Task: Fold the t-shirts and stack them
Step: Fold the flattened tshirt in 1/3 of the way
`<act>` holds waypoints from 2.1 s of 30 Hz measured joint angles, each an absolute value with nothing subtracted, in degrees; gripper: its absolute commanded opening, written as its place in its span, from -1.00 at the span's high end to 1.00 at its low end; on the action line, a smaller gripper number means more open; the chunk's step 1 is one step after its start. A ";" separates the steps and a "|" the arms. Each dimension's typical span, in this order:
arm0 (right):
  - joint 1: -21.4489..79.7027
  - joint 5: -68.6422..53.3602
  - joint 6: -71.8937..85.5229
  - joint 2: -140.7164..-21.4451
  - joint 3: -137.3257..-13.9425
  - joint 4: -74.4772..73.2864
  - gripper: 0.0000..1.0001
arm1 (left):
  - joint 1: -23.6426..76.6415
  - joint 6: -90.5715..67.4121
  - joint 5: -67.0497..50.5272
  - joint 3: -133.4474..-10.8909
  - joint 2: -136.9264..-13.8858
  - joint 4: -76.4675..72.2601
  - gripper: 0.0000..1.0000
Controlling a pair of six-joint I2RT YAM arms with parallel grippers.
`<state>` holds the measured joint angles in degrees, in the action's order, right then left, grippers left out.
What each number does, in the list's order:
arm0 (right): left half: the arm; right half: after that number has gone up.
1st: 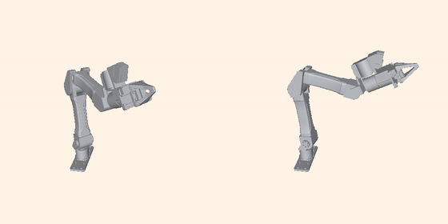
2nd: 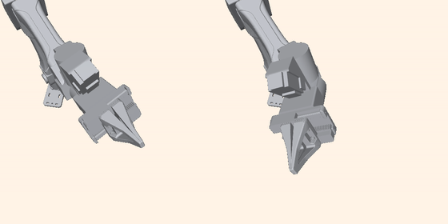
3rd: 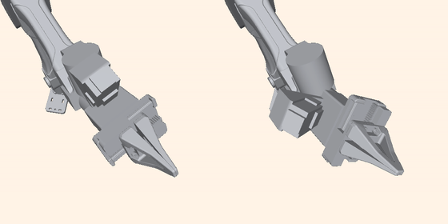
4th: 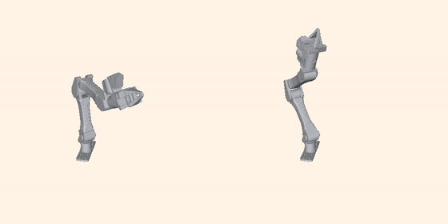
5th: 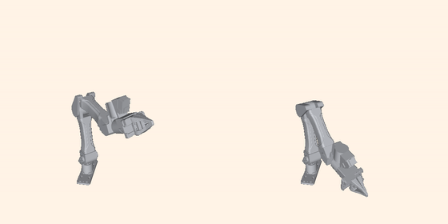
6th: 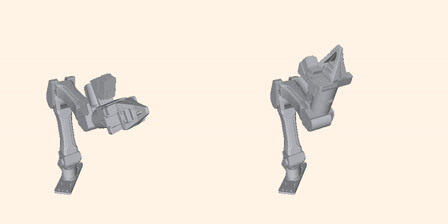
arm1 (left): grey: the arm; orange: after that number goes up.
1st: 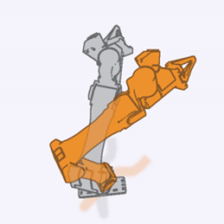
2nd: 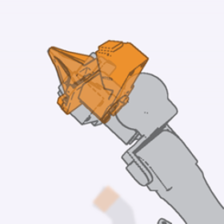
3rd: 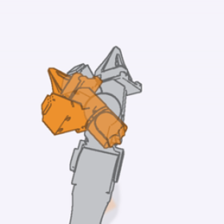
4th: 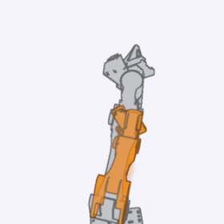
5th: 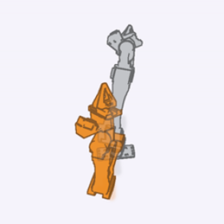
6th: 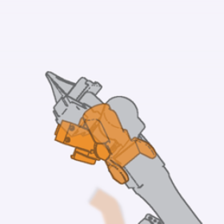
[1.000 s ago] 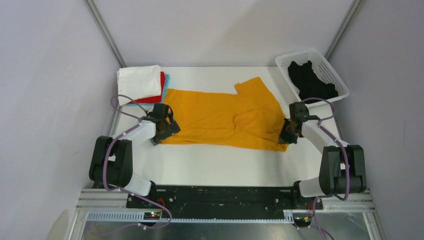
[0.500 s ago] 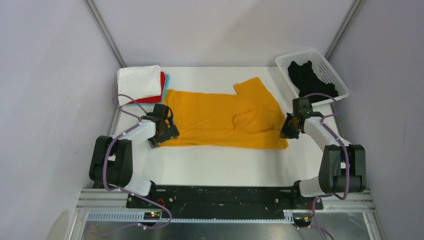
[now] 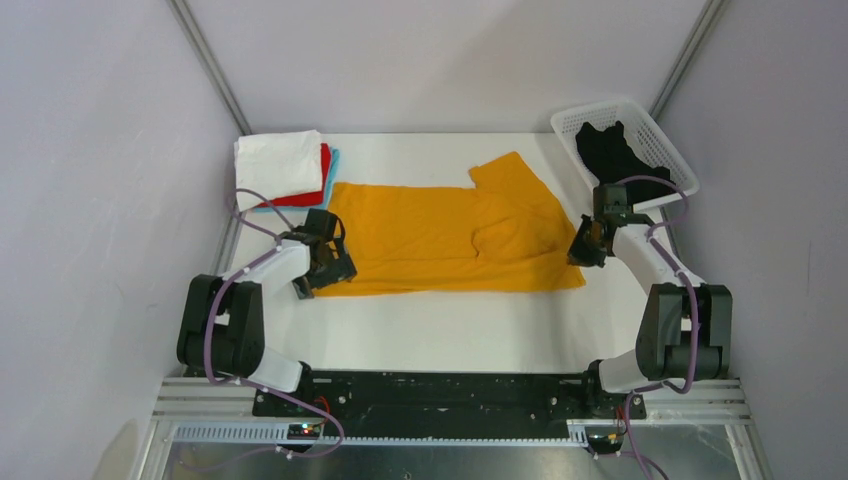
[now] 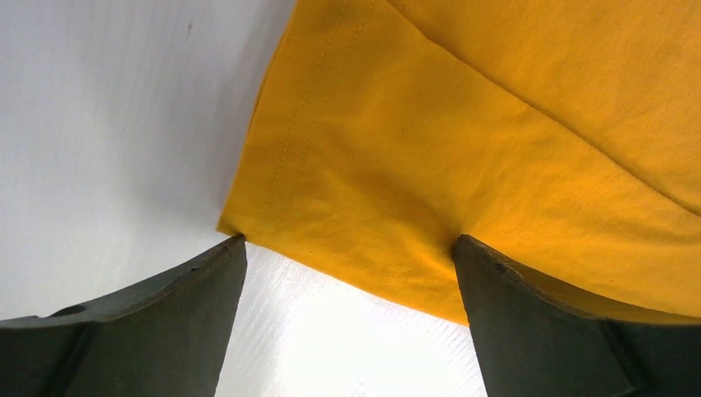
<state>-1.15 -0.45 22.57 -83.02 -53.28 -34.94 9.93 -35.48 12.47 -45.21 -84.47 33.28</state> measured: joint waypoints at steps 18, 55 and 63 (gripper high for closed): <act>-3.27 -3.86 22.59 -87.20 -56.84 -30.68 1.00 | 9.91 -34.98 13.43 -45.06 -84.47 33.63 -0.99; 14.37 -1.32 24.73 -91.15 -59.48 -23.53 -0.99 | 14.17 -34.50 3.84 -55.94 -86.30 30.50 -0.99; 14.00 -7.18 26.26 -95.96 -55.81 -19.53 -0.99 | 14.24 -34.70 2.17 -56.14 -95.48 29.32 -0.99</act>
